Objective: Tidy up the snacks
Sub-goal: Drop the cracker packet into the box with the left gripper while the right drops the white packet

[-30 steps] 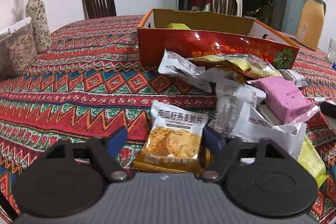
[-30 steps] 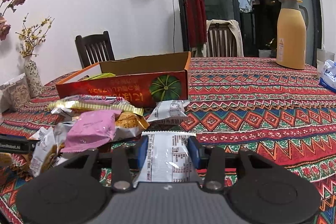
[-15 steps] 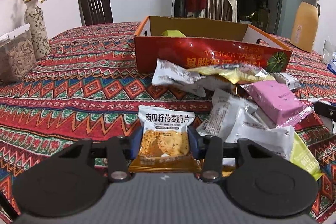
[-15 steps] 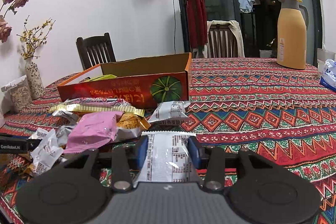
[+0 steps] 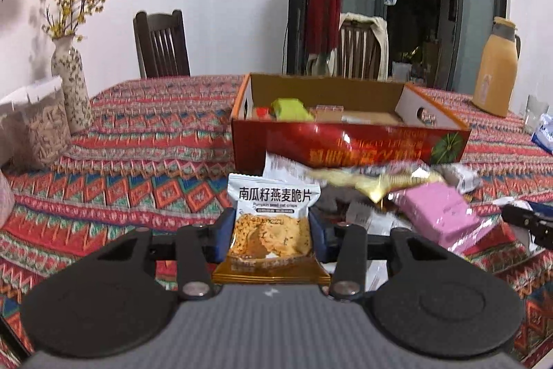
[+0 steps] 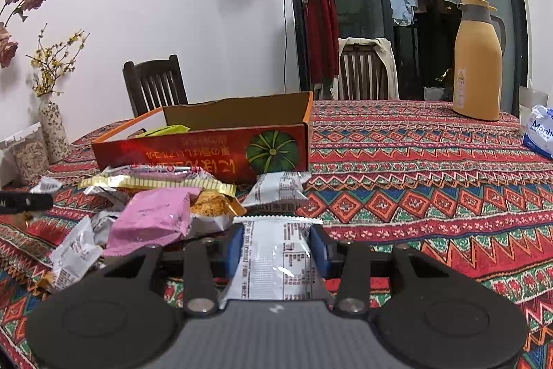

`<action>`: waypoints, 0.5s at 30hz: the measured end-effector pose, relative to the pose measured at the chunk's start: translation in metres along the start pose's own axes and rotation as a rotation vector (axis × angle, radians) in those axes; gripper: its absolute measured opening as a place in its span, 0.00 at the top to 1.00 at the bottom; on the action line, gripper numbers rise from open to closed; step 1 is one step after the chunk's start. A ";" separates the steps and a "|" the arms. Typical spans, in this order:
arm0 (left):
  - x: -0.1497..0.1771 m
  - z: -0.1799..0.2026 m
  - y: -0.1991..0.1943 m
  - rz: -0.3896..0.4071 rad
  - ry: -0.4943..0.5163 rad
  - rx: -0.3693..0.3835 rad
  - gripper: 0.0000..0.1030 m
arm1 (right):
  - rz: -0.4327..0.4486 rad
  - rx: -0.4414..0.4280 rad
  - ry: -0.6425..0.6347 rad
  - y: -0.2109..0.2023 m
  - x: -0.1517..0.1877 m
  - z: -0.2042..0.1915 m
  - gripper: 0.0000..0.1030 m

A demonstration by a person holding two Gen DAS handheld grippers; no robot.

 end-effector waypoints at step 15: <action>-0.069 0.021 -0.011 0.129 0.008 0.052 0.56 | 0.103 0.019 -0.021 -0.007 -0.065 -0.008 0.60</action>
Point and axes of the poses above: each gripper's, at about its wrist camera, not at the fingertips, and y roughly the way its jaws point, z to its right, x to its underside, the point moved 8 cm from there along y, roughly the way its jaws point, and after that the axes turned 11 degrees about -z, right-handed, at the moved point
